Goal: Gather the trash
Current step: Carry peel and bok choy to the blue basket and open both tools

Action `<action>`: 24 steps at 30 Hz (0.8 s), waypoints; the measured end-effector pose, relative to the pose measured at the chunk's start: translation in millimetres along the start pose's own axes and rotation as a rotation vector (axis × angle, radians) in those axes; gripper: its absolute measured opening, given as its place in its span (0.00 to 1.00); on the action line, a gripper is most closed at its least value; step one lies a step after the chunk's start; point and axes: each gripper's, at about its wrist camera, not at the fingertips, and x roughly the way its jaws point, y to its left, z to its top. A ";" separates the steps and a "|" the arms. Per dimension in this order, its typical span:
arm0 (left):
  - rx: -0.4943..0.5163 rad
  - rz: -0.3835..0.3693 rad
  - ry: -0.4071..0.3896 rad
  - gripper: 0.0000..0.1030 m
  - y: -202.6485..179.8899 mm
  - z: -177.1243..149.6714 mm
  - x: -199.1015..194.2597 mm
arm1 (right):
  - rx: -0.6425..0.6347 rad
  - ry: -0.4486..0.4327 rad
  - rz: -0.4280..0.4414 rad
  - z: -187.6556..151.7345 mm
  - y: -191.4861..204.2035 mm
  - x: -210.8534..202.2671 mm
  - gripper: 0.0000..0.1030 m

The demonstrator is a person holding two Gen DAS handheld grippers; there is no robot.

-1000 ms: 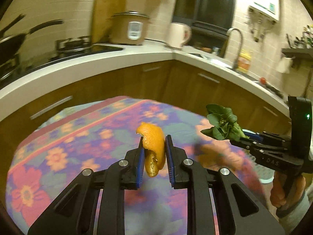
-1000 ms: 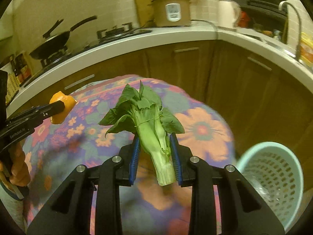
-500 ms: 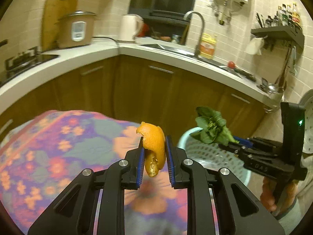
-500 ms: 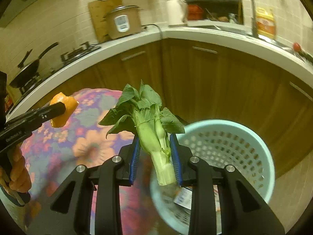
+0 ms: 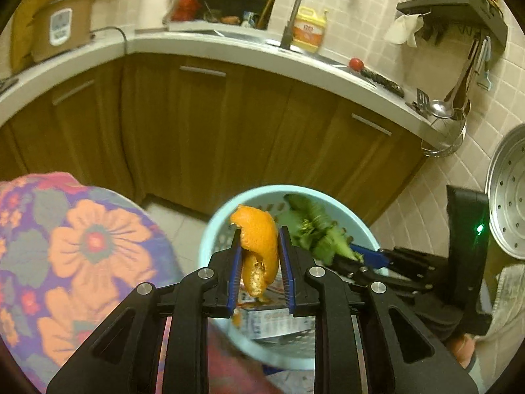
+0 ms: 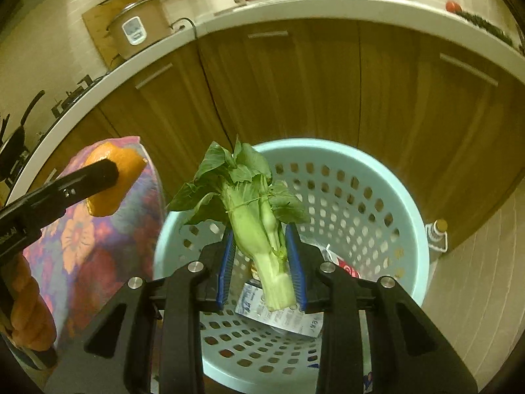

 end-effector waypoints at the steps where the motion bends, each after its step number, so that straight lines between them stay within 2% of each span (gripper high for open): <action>1: -0.005 0.000 0.007 0.24 -1.0 -0.1 3.9 | 0.007 0.011 0.000 -0.9 -2.9 2.8 0.28; 3: -0.012 0.002 0.016 0.28 -3.0 -0.5 9.1 | 0.022 0.038 0.021 -1.5 -7.9 9.1 0.35; 4: -0.011 0.001 0.018 0.34 -3.7 -1.5 10.5 | 0.027 0.047 0.032 -2.0 -9.9 11.2 0.40; 5: -0.008 0.000 0.021 0.40 -5.1 -1.3 11.3 | 0.027 0.054 0.036 -4.0 -11.2 12.8 0.51; 6: -0.008 0.006 0.019 0.48 -6.2 -1.9 11.2 | 0.022 0.055 0.033 -4.4 -11.3 13.1 0.56; 12: -0.016 0.011 0.007 0.49 -4.8 -1.4 4.5 | 0.013 0.035 0.023 -7.3 -16.1 0.5 0.56; 20: -0.013 0.028 -0.064 0.49 0.6 -9.4 -34.9 | 0.005 -0.033 0.021 -3.1 -6.3 -33.2 0.56; 24: 0.002 0.044 -0.122 0.58 0.3 -16.2 -62.3 | -0.043 -0.081 0.004 -7.9 16.3 -55.4 0.56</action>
